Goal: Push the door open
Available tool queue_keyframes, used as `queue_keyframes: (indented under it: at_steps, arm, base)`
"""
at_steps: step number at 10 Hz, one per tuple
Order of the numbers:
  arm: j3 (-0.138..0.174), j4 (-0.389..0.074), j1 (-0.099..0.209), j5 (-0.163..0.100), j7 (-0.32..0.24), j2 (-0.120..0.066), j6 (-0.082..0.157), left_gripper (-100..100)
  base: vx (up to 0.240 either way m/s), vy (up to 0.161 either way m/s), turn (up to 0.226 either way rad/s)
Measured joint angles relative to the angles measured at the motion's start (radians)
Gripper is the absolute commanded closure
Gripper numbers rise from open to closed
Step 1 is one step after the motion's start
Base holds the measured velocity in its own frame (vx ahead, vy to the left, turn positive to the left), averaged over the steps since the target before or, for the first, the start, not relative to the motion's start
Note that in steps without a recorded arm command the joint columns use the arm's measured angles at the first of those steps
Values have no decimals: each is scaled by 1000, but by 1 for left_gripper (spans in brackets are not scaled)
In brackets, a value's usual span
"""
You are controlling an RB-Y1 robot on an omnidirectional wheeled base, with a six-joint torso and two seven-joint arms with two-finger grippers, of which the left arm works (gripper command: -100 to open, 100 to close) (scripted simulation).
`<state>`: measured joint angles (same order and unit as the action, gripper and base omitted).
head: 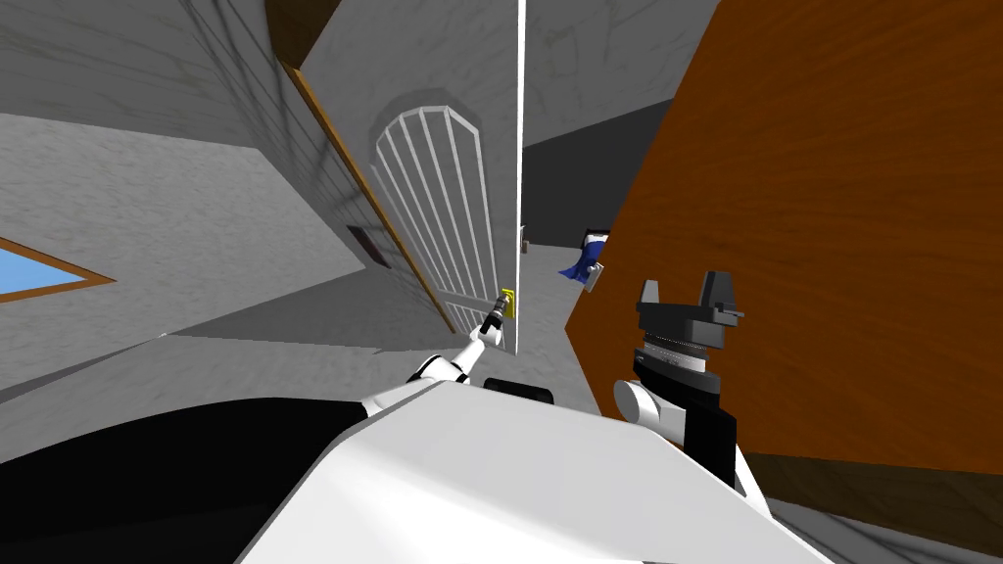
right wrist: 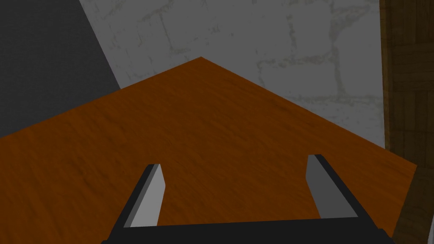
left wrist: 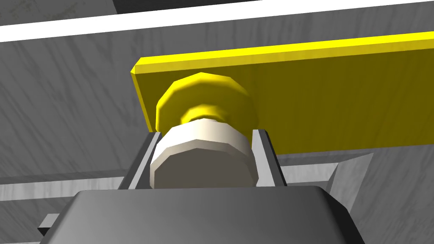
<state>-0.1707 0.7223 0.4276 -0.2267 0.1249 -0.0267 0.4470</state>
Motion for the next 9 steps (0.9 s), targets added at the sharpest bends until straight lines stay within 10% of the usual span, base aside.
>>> queue_keyframes:
  at_steps: [3,4,9]
  arm:
    - [33,-47,30,-9,12,-24,29,100]
    - [43,-24,20,-11,20,-31,27,-100]
    - [40,-13,20,-17,12,-23,11,-100]
  base:
    - [188,-55,107]
    - [-70,-26,34]
    - [-222,-39,19]
